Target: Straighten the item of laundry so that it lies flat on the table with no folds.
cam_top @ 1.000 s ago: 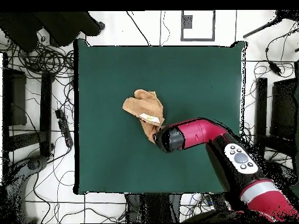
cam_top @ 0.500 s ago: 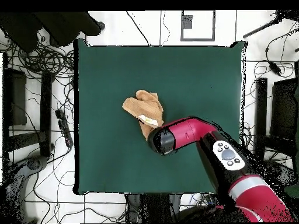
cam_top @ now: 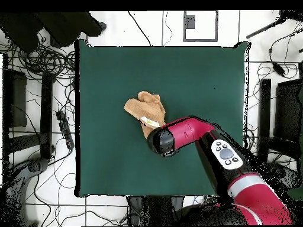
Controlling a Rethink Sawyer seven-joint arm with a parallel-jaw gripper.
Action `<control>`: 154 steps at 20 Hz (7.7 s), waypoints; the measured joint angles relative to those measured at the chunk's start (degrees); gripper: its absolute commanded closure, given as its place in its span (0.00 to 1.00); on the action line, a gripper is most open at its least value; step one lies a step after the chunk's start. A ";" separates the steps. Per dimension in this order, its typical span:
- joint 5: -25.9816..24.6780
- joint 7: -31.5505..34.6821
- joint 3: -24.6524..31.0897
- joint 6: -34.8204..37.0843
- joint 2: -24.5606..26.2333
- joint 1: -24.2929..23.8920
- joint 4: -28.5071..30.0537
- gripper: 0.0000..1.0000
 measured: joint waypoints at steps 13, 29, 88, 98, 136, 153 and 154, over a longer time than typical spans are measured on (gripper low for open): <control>0.34 0.00 0.03 4.82 1.20 1.28 -2.77 0.00; 0.52 0.00 0.05 12.19 3.12 3.36 -7.12 0.00; -1.28 0.00 -0.07 11.08 -5.36 -0.94 -6.74 1.00; -1.41 0.00 -0.06 11.08 -9.31 -2.02 -4.97 1.00; -1.36 0.00 5.73 2.62 -3.35 -12.77 2.38 1.00; -1.16 0.00 8.41 2.62 -3.67 -13.17 4.01 1.00; -1.16 0.00 8.65 2.62 -3.64 -13.20 4.01 1.00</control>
